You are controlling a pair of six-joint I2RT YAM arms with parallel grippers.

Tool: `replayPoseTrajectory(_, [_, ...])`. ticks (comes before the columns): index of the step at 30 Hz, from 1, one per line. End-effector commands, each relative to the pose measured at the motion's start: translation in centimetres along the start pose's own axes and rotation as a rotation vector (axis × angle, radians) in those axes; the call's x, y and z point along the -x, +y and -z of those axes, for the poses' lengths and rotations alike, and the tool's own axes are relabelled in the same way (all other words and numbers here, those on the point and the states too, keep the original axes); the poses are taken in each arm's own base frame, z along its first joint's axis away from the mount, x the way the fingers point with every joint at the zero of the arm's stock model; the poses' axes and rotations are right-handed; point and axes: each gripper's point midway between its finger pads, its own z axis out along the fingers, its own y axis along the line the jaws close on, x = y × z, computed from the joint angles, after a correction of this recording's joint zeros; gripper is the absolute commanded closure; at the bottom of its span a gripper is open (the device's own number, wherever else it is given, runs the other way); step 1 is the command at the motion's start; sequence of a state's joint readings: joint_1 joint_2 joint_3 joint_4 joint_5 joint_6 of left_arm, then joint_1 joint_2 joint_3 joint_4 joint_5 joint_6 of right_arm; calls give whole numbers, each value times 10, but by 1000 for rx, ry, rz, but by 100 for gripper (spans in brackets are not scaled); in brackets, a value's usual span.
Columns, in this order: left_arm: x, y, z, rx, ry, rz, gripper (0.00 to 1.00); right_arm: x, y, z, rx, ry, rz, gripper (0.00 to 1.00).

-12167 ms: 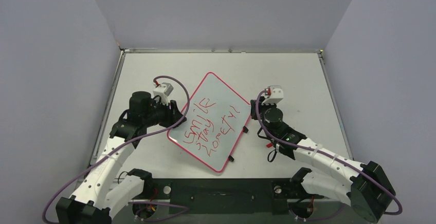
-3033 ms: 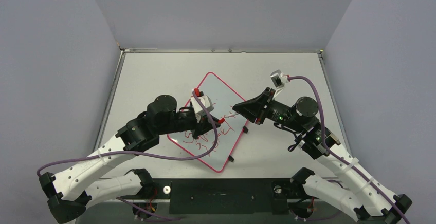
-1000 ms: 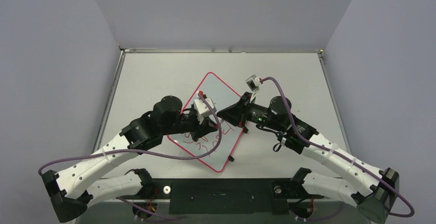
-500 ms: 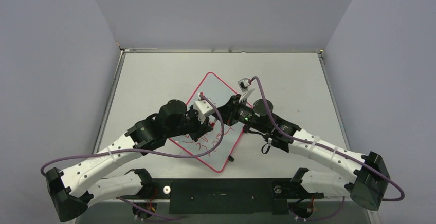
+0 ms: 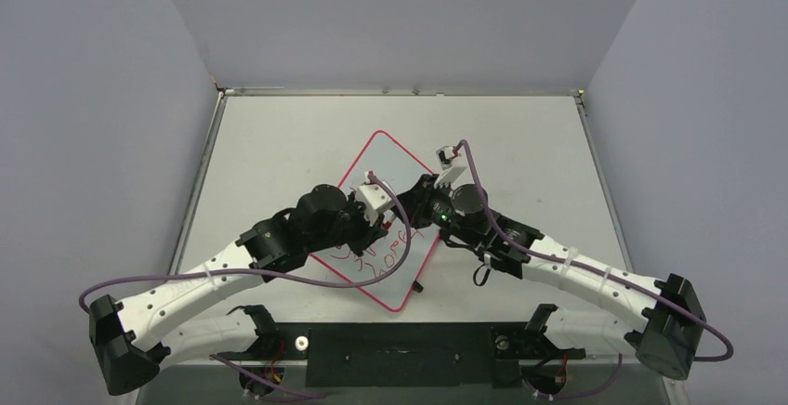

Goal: Write a sentence on the whiteboard
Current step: Insert the whiteboard marker without the cap into the pen cap, then put down the whiteboard marker at the center of the board.

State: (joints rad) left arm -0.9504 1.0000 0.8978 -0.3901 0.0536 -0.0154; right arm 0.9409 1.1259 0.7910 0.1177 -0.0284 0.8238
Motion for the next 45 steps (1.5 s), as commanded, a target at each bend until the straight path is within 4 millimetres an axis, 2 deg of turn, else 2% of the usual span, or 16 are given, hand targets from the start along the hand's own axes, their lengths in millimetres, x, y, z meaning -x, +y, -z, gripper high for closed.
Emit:
replayPoseTrajectory(1, [147, -14, 31, -49, -522, -24, 88, -44, 7, 20, 29, 198, 3, 100])
replayPoseTrajectory(9, [141, -20, 34, -74, -469, -20, 64, -12, -17, 31, -39, 131, 28, 100])
replayPoseTrajectory(13, [140, -23, 37, -85, -461, -23, 58, 0, -26, 36, -74, 106, 38, 100])
replayPoseTrajectory(17, [141, -25, 41, -93, -449, -23, 55, 14, -47, 45, -159, 71, 72, 100])
replayPoseTrajectory(21, [135, -12, 49, -13, -398, -7, 53, 26, -106, 64, -415, 25, 145, 100])
replayPoseTrajectory(26, [112, 21, 67, 168, -303, 11, 52, 20, -194, 102, -785, 16, 132, 100])
replayPoseTrajectory(28, [107, 35, 79, 246, -291, 26, 50, 10, -222, 117, -898, 40, 134, 100])
replayPoseTrajectory(31, [102, 55, 97, 356, -281, 48, 49, 1, -249, 132, -1011, 61, 132, 100])
replayPoseTrajectory(36, [89, 86, 114, 522, -253, 52, 48, -6, -270, 132, -1114, 75, 124, 100])
replayPoseTrajectory(38, [84, 91, 116, 545, -243, 54, 48, -11, -281, 133, -1163, 96, 130, 94])
replayPoseTrajectory(40, [80, 94, 117, 559, -238, 57, 47, -13, -287, 134, -1193, 103, 133, 76])
replayPoseTrajectory(41, [77, 95, 117, 563, -234, 57, 48, -14, -289, 134, -1202, 105, 134, 56])
replayPoseTrajectory(42, [73, 97, 118, 570, -231, 59, 47, -14, -291, 136, -1211, 99, 134, 47])
replayPoseTrajectory(43, [72, 99, 118, 576, -228, 48, 47, -12, -291, 137, -1216, 91, 133, 31])
replayPoseTrajectory(45, [68, 102, 119, 587, -221, 37, 47, -8, -291, 139, -1226, 66, 134, 20])
